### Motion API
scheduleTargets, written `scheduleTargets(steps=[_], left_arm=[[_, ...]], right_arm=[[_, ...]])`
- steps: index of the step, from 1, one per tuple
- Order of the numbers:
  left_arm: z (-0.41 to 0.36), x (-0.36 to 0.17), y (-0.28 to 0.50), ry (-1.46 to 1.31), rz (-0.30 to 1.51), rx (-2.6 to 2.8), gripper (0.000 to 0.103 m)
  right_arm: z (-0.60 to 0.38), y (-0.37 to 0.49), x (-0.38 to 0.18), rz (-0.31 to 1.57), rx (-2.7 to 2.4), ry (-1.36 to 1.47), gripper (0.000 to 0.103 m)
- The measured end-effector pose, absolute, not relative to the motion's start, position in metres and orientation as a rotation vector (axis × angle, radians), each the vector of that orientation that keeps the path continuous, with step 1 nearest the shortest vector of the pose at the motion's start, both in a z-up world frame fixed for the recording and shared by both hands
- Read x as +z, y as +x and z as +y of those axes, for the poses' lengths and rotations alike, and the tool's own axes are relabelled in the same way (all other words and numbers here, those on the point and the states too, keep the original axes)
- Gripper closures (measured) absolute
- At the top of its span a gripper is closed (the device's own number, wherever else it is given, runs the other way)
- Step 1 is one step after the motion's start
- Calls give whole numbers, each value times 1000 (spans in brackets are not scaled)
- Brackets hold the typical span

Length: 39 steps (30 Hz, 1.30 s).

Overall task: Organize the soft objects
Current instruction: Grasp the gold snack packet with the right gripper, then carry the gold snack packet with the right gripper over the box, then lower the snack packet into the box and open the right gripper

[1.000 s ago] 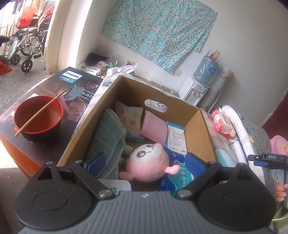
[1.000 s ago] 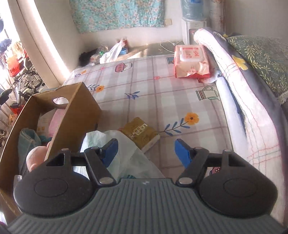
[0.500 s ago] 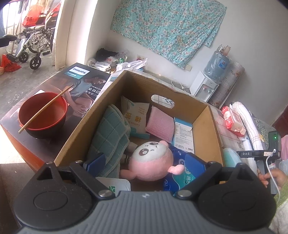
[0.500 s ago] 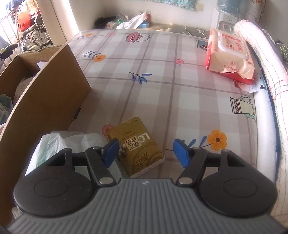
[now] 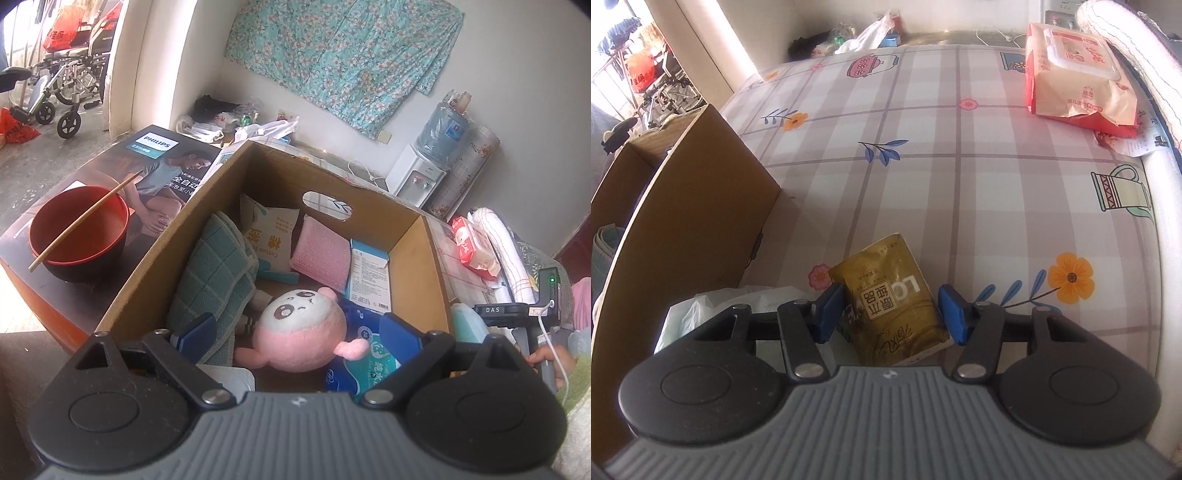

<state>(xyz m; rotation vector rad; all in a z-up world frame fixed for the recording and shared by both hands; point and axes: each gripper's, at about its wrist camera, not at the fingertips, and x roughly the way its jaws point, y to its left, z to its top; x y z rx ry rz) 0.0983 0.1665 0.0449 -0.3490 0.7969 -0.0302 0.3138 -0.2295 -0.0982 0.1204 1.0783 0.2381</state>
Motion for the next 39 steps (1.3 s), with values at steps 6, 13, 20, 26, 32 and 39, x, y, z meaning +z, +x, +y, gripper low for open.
scheduleTargets(steps=[6, 13, 20, 26, 32, 39], left_arm=[[167, 45, 95, -358, 794, -38, 7], [168, 48, 89, -365, 783, -43, 7], [179, 51, 79, -385, 758, -46, 7], [198, 50, 67, -422, 729, -37, 7], [212, 45, 56, -462, 719, -22, 7], [226, 47, 37, -477, 696, 11, 7]], right_arm=[[-261, 317, -98, 1095, 114, 252, 45], [-242, 314, -105, 1132, 139, 141, 37], [-244, 294, -76, 1044, 79, 152, 49], [-201, 242, 6, 912, 264, 127, 49], [-99, 193, 39, 935, 605, 49, 48], [11, 167, 19, 1038, 809, -103, 48]])
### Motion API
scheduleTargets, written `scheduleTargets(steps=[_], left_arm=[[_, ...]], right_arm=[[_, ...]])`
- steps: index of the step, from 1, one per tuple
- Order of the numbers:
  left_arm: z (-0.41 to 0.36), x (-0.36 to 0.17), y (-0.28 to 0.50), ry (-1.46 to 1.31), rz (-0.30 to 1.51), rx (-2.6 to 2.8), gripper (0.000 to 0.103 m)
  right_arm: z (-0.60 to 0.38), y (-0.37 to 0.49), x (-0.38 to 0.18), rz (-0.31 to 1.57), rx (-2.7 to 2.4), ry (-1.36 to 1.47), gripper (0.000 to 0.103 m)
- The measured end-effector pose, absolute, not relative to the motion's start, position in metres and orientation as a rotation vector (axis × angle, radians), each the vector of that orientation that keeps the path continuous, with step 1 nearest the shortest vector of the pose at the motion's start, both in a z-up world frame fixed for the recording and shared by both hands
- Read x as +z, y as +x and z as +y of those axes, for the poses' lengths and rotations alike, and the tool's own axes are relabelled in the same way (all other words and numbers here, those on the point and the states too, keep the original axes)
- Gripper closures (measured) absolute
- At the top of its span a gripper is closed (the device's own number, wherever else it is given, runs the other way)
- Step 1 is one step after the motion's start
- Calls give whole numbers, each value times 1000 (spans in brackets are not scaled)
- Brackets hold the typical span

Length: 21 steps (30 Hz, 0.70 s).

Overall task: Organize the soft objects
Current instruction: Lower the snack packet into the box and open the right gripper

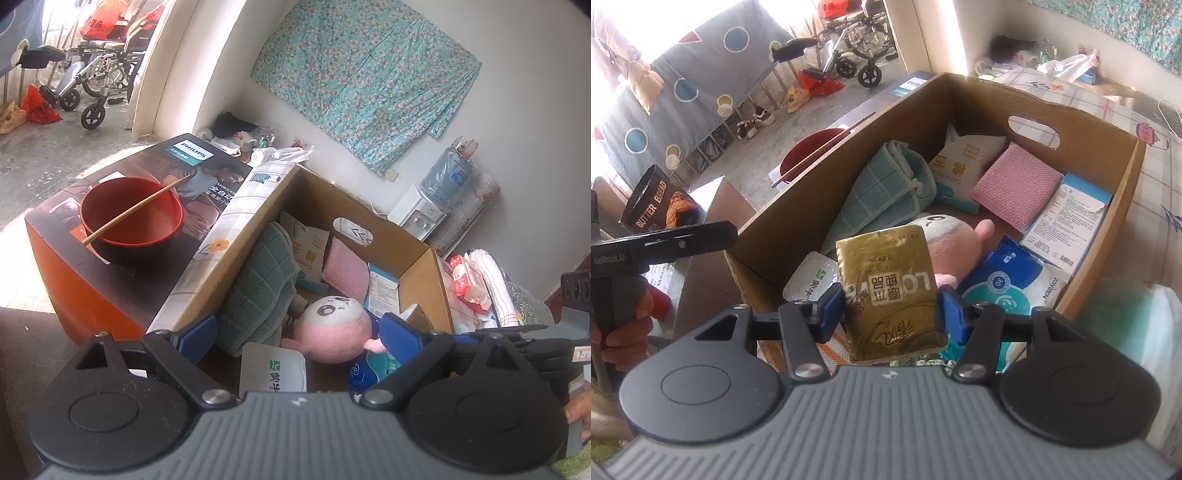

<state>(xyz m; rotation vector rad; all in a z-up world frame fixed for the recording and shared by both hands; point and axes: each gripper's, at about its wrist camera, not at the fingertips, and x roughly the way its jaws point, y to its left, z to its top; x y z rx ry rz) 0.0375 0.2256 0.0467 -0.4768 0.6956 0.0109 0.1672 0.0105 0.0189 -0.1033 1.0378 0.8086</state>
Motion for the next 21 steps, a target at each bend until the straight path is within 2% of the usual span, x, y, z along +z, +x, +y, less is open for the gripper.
scheduleTargets(steps=[5, 9, 16, 21], left_arm=[[233, 47, 31, -492, 685, 25, 7], [233, 46, 28, -492, 684, 22, 7], [223, 46, 25, -456, 687, 5, 7], [200, 53, 21, -374, 677, -29, 3]], right_arm=[[50, 166, -8, 1080, 804, -223, 43], [40, 168, -22, 1112, 775, -186, 43], [-7, 148, 12, 982, 714, -31, 42], [-56, 103, 41, 827, 597, 109, 32]])
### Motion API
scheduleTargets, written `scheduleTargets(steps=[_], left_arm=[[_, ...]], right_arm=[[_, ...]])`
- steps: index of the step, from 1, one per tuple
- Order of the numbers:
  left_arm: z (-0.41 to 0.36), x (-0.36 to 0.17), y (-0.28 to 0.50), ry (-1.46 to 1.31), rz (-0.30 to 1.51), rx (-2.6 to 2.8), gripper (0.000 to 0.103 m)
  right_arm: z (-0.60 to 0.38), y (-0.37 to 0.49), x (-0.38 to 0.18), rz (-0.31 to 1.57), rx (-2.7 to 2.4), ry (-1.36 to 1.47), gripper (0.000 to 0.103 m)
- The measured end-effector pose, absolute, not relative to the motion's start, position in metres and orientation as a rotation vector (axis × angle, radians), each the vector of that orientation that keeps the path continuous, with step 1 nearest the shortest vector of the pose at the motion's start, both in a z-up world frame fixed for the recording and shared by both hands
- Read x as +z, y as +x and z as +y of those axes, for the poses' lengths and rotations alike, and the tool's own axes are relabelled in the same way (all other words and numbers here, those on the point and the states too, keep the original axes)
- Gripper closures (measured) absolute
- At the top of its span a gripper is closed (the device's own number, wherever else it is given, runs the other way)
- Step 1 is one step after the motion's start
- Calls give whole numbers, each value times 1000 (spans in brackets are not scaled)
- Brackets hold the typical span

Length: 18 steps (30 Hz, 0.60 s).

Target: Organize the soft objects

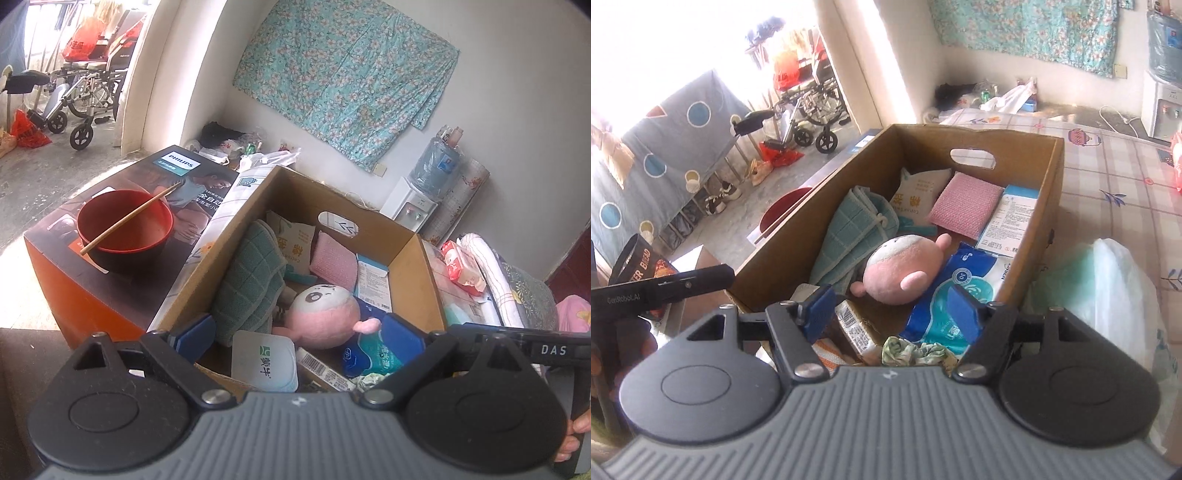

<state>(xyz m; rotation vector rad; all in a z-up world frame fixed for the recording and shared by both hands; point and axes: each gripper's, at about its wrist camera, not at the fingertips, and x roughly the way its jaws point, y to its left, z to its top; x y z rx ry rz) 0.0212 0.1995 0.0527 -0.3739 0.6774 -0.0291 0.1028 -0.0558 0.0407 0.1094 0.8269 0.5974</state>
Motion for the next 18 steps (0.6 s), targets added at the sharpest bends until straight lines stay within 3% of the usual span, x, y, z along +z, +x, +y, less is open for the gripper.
scheduleTargets(steps=[5, 13, 18], left_arm=[[166, 59, 9, -255, 652, -49, 0], [127, 53, -8, -191, 692, -45, 0], [108, 46, -9, -104, 759, 43, 0]], right_arm=[[-93, 52, 43, 720, 445, 212, 18], [-108, 6, 17, 755, 266, 217, 1], [-104, -7, 7, 789, 217, 214, 1]])
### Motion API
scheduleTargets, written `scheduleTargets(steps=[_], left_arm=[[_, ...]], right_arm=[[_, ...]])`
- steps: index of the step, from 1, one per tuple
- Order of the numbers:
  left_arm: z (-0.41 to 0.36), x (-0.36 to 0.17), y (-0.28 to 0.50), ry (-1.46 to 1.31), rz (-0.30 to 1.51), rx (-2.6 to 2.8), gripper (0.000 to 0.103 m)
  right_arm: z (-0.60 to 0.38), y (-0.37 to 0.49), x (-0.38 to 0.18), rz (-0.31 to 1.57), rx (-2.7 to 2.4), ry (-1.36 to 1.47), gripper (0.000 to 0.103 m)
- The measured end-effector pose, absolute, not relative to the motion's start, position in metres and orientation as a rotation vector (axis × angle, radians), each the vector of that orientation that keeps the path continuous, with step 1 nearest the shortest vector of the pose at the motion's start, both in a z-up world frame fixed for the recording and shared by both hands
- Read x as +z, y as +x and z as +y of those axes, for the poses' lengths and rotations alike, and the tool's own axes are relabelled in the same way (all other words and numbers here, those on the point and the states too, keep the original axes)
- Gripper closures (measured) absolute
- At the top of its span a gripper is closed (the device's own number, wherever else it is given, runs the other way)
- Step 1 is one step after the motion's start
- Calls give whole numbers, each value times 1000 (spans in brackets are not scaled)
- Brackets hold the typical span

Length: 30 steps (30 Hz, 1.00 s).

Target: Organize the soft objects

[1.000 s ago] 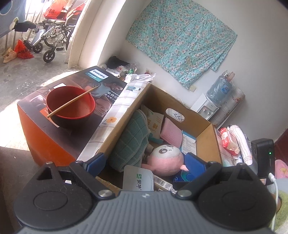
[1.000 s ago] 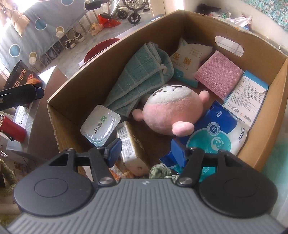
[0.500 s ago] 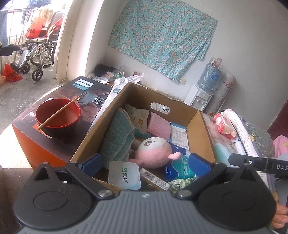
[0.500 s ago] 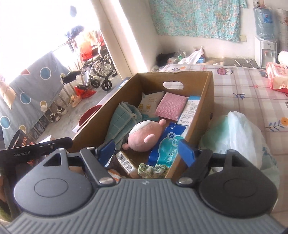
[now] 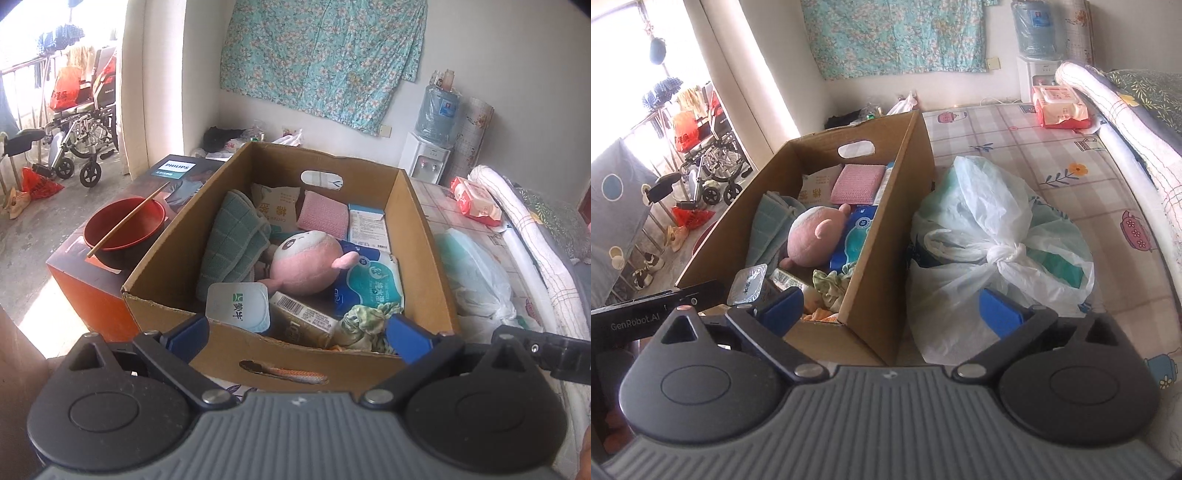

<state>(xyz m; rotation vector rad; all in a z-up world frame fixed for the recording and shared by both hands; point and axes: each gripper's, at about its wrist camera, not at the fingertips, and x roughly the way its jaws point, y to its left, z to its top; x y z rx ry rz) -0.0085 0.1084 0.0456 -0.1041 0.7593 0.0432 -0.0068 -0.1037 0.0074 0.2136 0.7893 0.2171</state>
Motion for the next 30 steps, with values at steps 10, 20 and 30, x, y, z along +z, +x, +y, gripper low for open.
scheduleTargets(steps=[10, 20, 30], left_arm=[[91, 38, -11, -48, 850, 39, 0], [86, 43, -9, 1, 847, 66, 0], [87, 40, -3, 6, 870, 81, 1]], right_arm=[[-90, -9, 7, 810, 238, 140, 1], [-90, -1, -4, 848, 227, 136, 1], [-87, 5, -8, 867, 222, 121, 1]])
